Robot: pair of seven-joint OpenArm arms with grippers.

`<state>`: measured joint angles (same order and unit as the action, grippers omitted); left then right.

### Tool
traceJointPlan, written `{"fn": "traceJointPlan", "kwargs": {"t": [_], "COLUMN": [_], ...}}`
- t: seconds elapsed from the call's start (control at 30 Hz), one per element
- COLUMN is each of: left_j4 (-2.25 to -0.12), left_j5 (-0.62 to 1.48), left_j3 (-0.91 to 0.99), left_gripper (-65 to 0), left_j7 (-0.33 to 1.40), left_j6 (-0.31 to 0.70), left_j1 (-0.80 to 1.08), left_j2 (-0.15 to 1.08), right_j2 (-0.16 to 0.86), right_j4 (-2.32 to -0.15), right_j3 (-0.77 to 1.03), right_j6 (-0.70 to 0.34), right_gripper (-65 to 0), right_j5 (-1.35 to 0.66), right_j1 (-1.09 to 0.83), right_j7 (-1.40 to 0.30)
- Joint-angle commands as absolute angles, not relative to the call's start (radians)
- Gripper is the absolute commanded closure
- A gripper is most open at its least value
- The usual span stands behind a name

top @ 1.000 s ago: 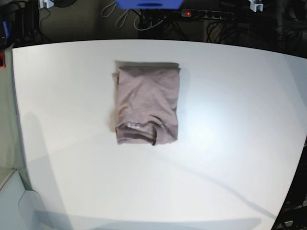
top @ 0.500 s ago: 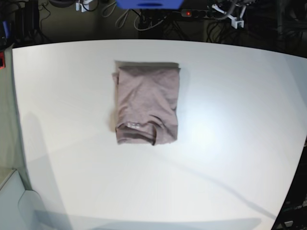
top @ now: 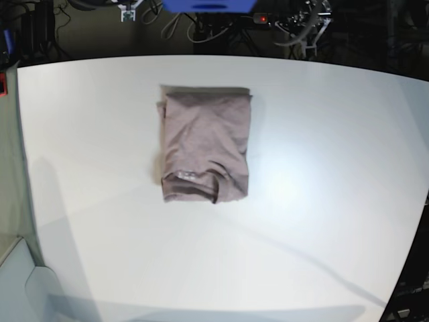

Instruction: Layout the t-shirt on the table in an organized manner, then fold the t-shirt properly

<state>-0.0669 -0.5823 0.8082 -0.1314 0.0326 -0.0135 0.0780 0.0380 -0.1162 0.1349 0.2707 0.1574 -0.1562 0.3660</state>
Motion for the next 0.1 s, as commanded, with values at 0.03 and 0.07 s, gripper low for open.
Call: {"fn": "traceJointPlan", "kwargs": {"t": [0.03, 0.07], "left_j4": [-0.065, -0.064], "left_j5": [-0.579, -0.576], "left_j3": [0.812, 0.814], "left_gripper": [-1.1, -1.0], "left_j7": [-0.145, -0.159], "left_j6": [0.010, 0.007], "left_j1": [-0.024, -0.025], "left_j2": [0.081, 0.082], "right_j2": [0.050, 0.050], "right_j4": [-0.094, -0.082], "right_j3": [0.099, 0.081], "right_j6": [0.286, 0.286], "right_gripper": [0.0, 0.0], "right_j5": [0.156, 0.156], "right_j1": [-0.143, -0.134], "right_j7": [0.378, 0.378]}}
